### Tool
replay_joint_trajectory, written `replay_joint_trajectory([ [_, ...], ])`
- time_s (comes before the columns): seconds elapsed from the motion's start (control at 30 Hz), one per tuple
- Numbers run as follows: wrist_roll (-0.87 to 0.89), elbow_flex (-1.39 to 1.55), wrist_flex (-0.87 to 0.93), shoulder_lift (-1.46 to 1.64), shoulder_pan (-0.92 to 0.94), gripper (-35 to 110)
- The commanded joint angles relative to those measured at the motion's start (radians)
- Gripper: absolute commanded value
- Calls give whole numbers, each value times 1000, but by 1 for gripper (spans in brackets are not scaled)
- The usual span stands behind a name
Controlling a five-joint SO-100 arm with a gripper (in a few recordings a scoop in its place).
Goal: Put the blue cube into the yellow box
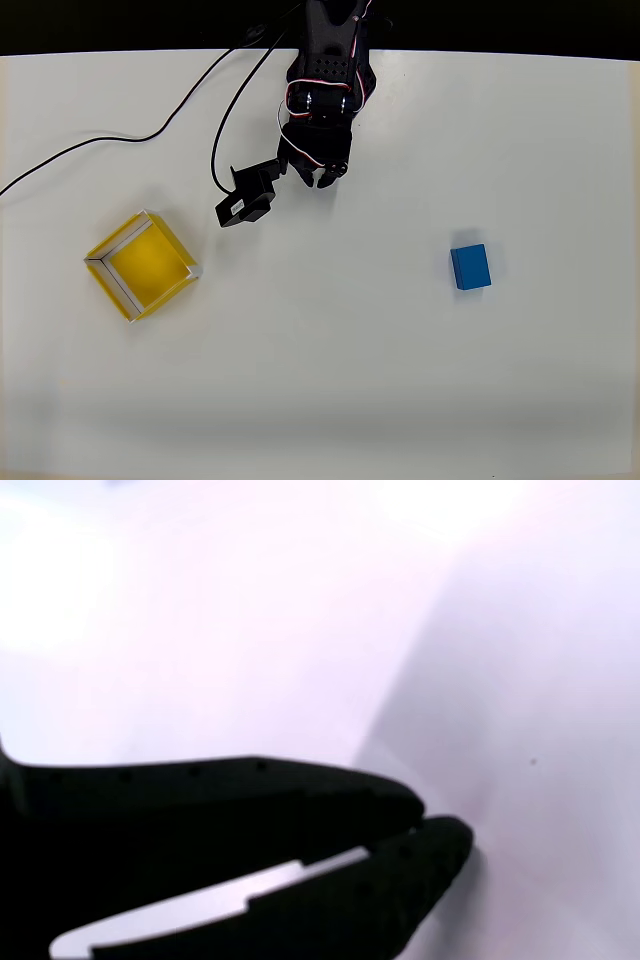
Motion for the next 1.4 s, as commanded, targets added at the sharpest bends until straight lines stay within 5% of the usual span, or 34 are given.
replay_joint_trajectory([
  [0.0, -2, 26, 9, 29, -110, 2],
  [0.4, 5, 26, 9, 29, -101, 3],
  [0.63, -84, 6, -41, 29, -100, 19],
  [0.87, -135, -166, -291, -49, -130, 36],
  [1.37, 18, -753, -830, -899, -364, 49],
])
